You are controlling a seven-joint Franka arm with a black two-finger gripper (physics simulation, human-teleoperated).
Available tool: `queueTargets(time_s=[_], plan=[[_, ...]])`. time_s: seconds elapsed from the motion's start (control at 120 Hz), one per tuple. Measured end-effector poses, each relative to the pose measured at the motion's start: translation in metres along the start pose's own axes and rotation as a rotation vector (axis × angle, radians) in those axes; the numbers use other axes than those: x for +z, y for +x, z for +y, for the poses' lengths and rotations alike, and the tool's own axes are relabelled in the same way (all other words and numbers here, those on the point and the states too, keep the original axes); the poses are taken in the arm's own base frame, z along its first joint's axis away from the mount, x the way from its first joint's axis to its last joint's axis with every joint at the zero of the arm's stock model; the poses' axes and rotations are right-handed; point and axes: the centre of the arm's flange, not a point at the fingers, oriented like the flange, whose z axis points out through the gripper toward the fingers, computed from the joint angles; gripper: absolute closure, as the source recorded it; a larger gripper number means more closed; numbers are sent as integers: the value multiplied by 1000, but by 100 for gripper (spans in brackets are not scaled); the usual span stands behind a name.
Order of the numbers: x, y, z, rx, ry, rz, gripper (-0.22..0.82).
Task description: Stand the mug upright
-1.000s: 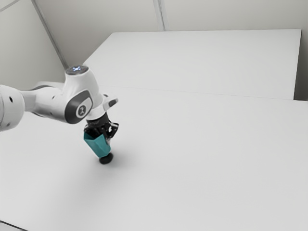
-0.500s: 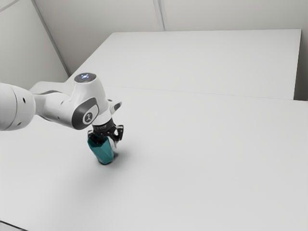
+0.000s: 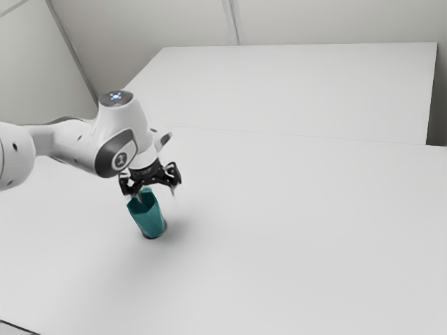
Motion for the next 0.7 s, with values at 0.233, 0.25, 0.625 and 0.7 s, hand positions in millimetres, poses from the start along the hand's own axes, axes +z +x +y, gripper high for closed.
queueTargets(time_s=[0.233, 0.25, 0.625, 0.7], plan=[[-40, 5, -1, -25, 0, 16, 2], [-42, 5, 0, -27, 0, 16, 2], [-140, 44, 8, 54, -9, 58, 0], [-159, 48, 7, 73, -3, 55, 0]])
